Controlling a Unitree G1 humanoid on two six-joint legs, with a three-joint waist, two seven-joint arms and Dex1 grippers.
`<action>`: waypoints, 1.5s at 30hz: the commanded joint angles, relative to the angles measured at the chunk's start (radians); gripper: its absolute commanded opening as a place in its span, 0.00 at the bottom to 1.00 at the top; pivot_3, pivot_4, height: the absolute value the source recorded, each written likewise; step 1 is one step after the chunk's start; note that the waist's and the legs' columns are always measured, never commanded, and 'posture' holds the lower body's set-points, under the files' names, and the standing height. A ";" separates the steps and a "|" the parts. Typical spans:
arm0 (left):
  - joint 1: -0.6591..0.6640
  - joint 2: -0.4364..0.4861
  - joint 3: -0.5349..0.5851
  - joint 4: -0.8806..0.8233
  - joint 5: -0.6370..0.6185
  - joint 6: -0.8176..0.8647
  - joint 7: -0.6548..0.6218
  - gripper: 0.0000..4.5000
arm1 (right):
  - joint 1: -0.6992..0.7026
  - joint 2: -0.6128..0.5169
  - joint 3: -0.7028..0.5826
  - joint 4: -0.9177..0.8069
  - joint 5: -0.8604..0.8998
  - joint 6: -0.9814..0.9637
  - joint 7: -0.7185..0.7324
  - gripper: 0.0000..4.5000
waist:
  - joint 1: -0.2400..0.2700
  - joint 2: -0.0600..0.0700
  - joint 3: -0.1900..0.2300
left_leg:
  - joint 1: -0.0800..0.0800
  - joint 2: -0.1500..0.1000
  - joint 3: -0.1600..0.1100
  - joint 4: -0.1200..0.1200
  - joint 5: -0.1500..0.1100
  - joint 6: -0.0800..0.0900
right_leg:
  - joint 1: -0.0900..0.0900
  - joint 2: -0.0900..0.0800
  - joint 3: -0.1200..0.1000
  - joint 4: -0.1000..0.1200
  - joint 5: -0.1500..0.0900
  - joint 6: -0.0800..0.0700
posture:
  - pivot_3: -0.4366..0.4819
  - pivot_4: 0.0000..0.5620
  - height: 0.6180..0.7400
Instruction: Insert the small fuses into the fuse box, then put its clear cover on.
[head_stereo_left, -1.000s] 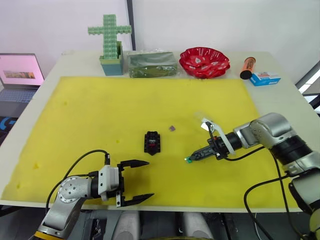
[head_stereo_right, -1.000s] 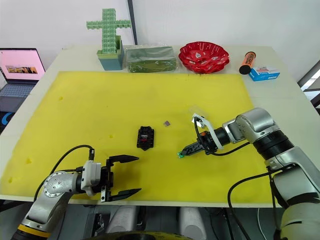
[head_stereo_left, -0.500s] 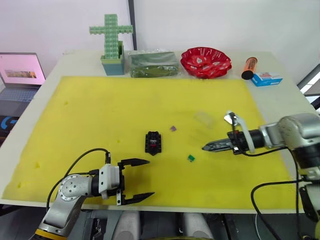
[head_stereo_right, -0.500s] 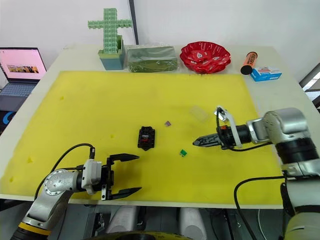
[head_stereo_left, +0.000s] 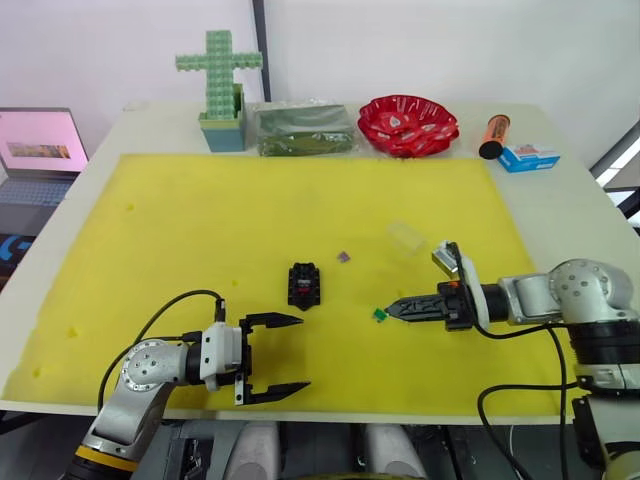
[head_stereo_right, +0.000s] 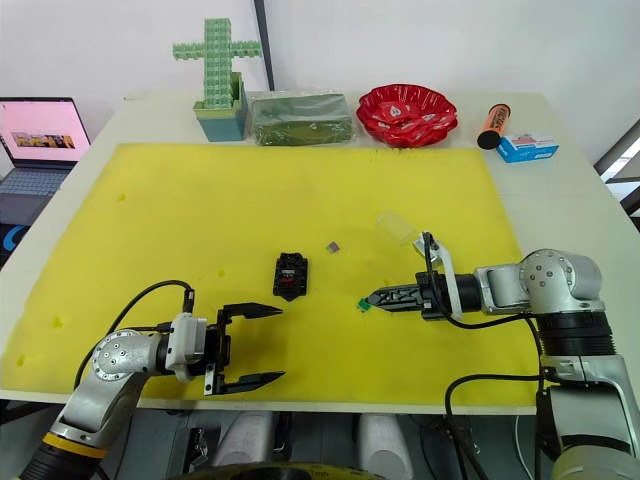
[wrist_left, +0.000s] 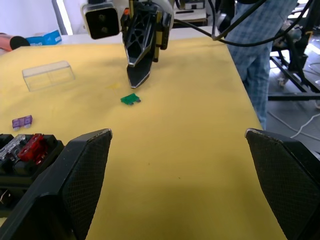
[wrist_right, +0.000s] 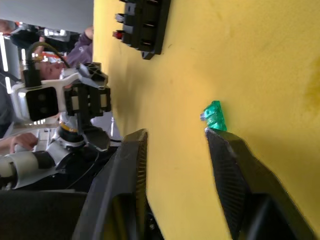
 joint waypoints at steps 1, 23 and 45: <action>0.018 0.004 0.003 -0.030 -0.013 0.002 0.006 1.00 | -0.002 -0.013 -0.012 -0.009 0.008 0.005 -0.002 0.27 | -0.001 0.000 0.000 | 0.000 0.000 0.000 0.000 0.000 0.000 | 0.000 0.000 0.000 0.000 0.000 0.000 | 0.48 0.27 1.00; 0.038 0.018 0.014 -0.053 -0.015 0.008 0.026 1.00 | -0.007 0.004 0.001 0.004 -0.078 0.003 0.030 0.27 | -0.001 0.000 0.000 | 0.000 0.003 0.000 0.000 0.000 0.000 | 0.000 0.006 0.003 0.000 0.000 0.000 | 0.48 0.27 1.00; 0.045 0.021 0.019 -0.067 -0.013 0.016 0.046 1.00 | -0.040 0.062 0.005 0.034 -0.112 0.005 0.061 0.27 | -0.003 -0.001 0.000 | 0.002 0.006 0.000 0.000 0.000 0.001 | -0.001 0.010 0.005 0.002 0.000 0.000 | 0.48 0.27 1.00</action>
